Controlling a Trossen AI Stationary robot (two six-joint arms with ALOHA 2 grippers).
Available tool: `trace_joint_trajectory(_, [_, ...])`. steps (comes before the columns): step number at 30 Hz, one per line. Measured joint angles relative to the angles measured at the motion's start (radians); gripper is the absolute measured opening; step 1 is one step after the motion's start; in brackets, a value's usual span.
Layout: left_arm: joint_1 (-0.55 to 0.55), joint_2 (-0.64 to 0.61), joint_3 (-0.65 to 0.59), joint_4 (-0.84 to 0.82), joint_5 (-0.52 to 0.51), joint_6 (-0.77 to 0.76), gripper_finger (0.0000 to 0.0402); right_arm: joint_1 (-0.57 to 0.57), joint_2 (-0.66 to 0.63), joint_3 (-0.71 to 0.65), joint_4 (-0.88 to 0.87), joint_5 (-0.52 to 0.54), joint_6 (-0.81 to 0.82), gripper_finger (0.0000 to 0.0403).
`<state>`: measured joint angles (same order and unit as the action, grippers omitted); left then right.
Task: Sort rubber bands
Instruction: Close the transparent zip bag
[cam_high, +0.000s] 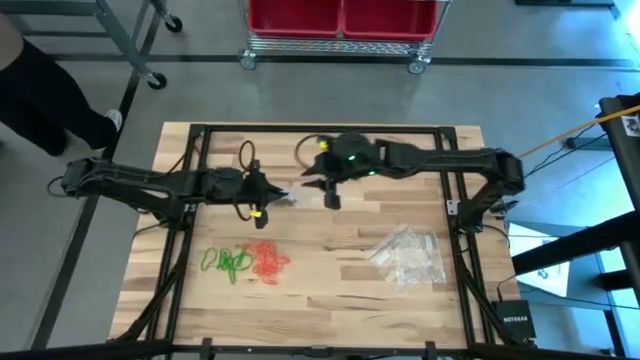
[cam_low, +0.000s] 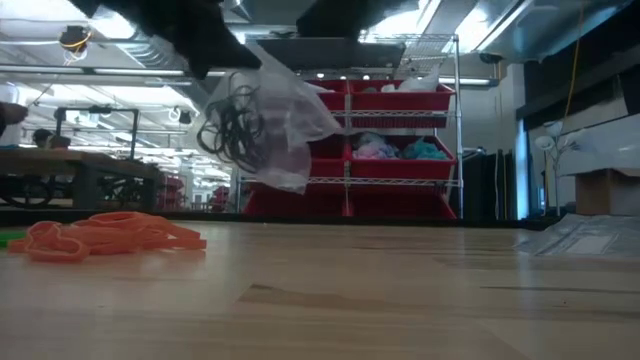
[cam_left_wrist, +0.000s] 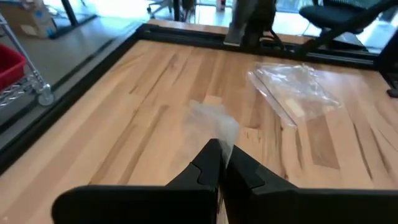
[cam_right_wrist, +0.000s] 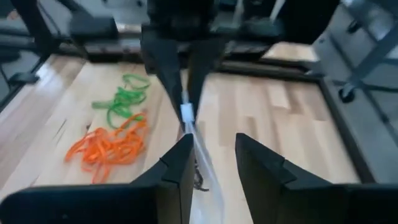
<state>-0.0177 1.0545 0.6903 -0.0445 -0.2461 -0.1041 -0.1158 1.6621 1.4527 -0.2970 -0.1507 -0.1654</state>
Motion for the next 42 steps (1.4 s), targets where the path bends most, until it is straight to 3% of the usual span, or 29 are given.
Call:
trace_joint_trajectory(9, [0.000,0.039,0.076,-0.088,0.001,-0.002,0.0000,0.012,0.151,0.135,-0.074,-0.122,0.006,0.0111])
trace_joint_trajectory(17, [-0.002,0.039,0.076,-0.073,0.011,0.000,0.0000,0.012,0.157,0.140,-0.044,-0.043,0.008,0.0111])
trace_joint_trajectory(35, [-0.002,0.039,0.076,-0.075,0.036,0.007,0.0000,0.011,0.182,0.140,-0.003,-0.104,0.030,0.0110])
trace_joint_trajectory(42, [-0.002,0.039,0.076,-0.079,0.034,0.007,0.0000,0.011,0.182,0.139,-0.007,-0.105,0.029,0.0055])
